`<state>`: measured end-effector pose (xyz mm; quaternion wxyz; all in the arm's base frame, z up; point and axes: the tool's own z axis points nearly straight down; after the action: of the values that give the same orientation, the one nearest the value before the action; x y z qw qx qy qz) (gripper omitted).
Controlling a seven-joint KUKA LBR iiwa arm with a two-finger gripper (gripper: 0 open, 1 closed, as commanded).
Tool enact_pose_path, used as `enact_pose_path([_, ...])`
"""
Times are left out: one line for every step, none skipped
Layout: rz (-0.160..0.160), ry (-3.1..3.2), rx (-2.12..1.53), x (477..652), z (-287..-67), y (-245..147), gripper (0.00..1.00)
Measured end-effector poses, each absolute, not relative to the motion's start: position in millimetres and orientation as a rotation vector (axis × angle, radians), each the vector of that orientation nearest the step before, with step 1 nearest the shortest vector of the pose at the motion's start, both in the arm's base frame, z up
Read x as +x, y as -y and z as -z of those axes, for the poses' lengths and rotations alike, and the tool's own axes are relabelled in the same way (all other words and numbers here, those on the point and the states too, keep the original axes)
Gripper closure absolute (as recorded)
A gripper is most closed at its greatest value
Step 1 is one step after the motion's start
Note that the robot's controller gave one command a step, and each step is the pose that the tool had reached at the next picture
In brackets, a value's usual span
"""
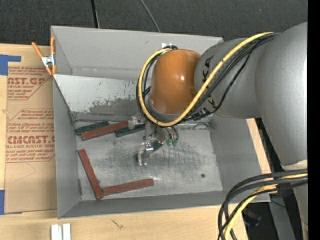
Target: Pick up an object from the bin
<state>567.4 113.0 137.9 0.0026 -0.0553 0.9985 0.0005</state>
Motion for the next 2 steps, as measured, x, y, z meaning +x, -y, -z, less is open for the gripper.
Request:
enact_pose_path([-0.002, -3.139, -0.051, 558.5, -92.8, -108.0, 0.0])
enact_pose_path([-0.009, -3.132, 0.092, 586.5, -75.5, -51.4, 1.0])
